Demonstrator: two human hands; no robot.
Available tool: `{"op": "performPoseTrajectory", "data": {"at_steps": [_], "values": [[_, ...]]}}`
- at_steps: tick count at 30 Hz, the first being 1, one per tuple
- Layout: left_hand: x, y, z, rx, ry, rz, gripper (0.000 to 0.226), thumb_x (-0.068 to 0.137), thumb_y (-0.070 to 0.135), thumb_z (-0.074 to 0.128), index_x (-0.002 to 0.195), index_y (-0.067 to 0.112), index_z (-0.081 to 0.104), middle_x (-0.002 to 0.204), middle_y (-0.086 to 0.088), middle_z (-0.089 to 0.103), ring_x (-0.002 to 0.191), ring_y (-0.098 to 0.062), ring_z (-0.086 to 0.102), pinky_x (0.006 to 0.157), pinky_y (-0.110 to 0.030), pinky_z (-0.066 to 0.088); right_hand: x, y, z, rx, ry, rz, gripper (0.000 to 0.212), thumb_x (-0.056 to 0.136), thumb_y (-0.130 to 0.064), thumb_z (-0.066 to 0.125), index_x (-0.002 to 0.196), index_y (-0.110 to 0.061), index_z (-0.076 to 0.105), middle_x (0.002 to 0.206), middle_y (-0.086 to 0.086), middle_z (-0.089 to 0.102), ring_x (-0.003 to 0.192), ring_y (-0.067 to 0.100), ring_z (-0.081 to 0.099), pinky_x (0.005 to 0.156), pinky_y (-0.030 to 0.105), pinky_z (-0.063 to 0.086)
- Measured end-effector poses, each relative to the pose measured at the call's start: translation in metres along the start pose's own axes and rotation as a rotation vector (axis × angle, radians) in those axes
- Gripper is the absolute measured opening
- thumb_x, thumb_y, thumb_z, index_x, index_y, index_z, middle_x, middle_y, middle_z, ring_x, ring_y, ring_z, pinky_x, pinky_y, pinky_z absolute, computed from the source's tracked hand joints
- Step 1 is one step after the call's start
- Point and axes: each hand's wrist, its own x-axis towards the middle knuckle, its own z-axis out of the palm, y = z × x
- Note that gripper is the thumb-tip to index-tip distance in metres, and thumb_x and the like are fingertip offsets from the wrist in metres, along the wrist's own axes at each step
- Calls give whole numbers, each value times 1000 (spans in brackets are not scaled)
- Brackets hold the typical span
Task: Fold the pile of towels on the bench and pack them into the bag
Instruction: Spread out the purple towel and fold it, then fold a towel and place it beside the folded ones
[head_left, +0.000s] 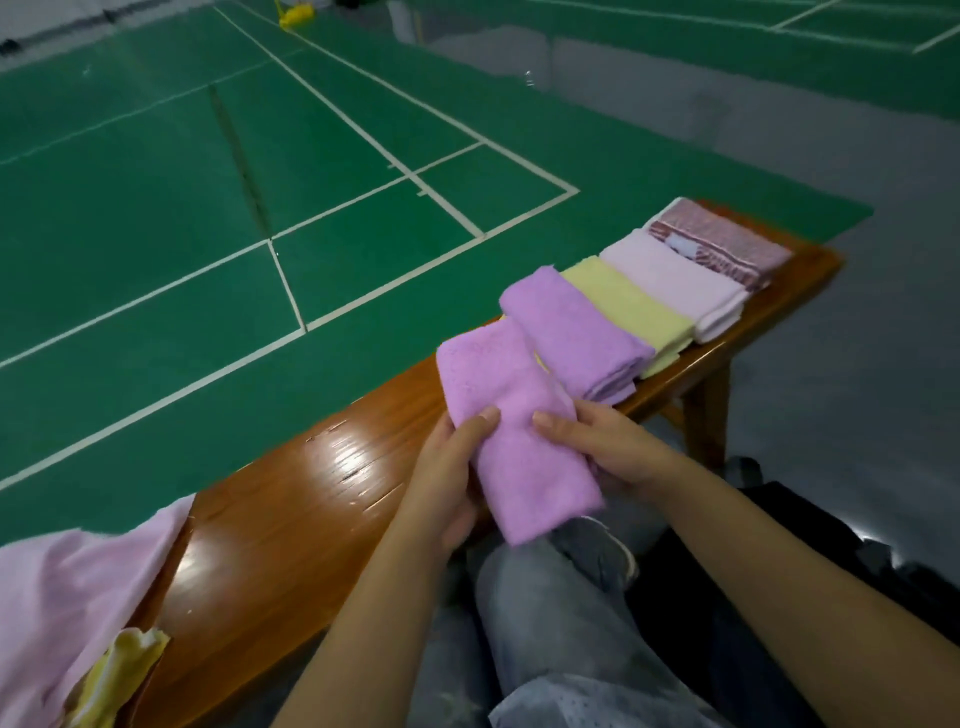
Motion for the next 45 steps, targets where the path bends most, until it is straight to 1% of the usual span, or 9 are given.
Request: {"op": "performPoseTrajectory", "data": {"at_steps": [6, 9, 14, 19, 27, 31, 35, 40, 45], "values": [[52, 26, 60, -16, -132, -17, 45, 87, 15, 63, 131, 17, 50, 127, -10, 63, 117, -31, 60, 99, -53, 48, 21, -70, -48, -243, 225, -185, 24, 81, -21, 72, 102, -13, 65, 100, 4, 72, 95, 20, 68, 81, 36, 55], [82, 48, 93, -13, -153, -26, 46, 92, 15, 60, 135, 20, 45, 131, -8, 57, 115, -29, 58, 90, -46, 54, 39, -112, -75, -333, 250, -232, 32, 81, -22, 72, 111, -12, 62, 105, 5, 70, 94, 17, 67, 80, 33, 56], [128, 51, 128, 3, -107, -136, 52, 98, 11, 53, 146, 14, 32, 119, -12, 56, 100, -27, 56, 84, -40, 50, 82, -145, -132, -579, 293, -165, 42, 80, -30, 75, 116, -13, 62, 112, 9, 68, 99, 23, 64, 92, 47, 52], [126, 21, 124, 146, -81, -252, 56, 98, 7, 51, 149, 11, 27, 111, -7, 54, 111, -26, 53, 97, -36, 45, 105, -106, -178, -1052, 459, 108, 61, 86, -42, 66, 133, -6, 51, 135, 17, 54, 114, 29, 53, 84, 28, 38], [101, 12, 103, -28, -39, -177, 38, 99, 11, 51, 136, 3, 45, 114, -11, 58, 111, -27, 58, 101, -39, 47, 95, -111, -149, -1163, 643, -150, 59, 85, -32, 69, 134, -7, 49, 130, 18, 55, 114, 34, 54, 90, 34, 42], [76, 18, 74, -76, -13, -77, 31, 99, 14, 51, 129, 7, 51, 124, -14, 59, 109, -29, 63, 96, -41, 52, 72, -109, -87, -977, 498, -358, 42, 87, -28, 66, 125, -12, 56, 109, 4, 61, 98, 20, 59, 87, 29, 45], [39, 23, 12, -99, 89, 1, 22, 100, 16, 49, 120, 11, 57, 117, -11, 65, 105, -25, 64, 90, -36, 54, 50, -89, -16, -911, 241, -371, 29, 88, -31, 65, 115, -26, 56, 94, -10, 62, 85, 6, 59, 76, 22, 49], [-20, 23, -93, -198, 365, 116, 14, 98, 13, 50, 110, 13, 58, 99, -7, 67, 88, -20, 66, 81, -34, 51, 52, -41, 73, -928, -11, -312, 28, 89, -29, 65, 115, -25, 58, 105, -1, 63, 99, 15, 60, 85, 28, 48], [-105, 40, -182, -38, 660, 222, 17, 96, 19, 57, 113, 16, 59, 110, -7, 68, 99, -21, 67, 86, -33, 55, 61, 12, 182, -893, -270, -226, 25, 90, -26, 64, 114, -21, 58, 103, 3, 65, 93, 16, 63, 78, 26, 50]]}}
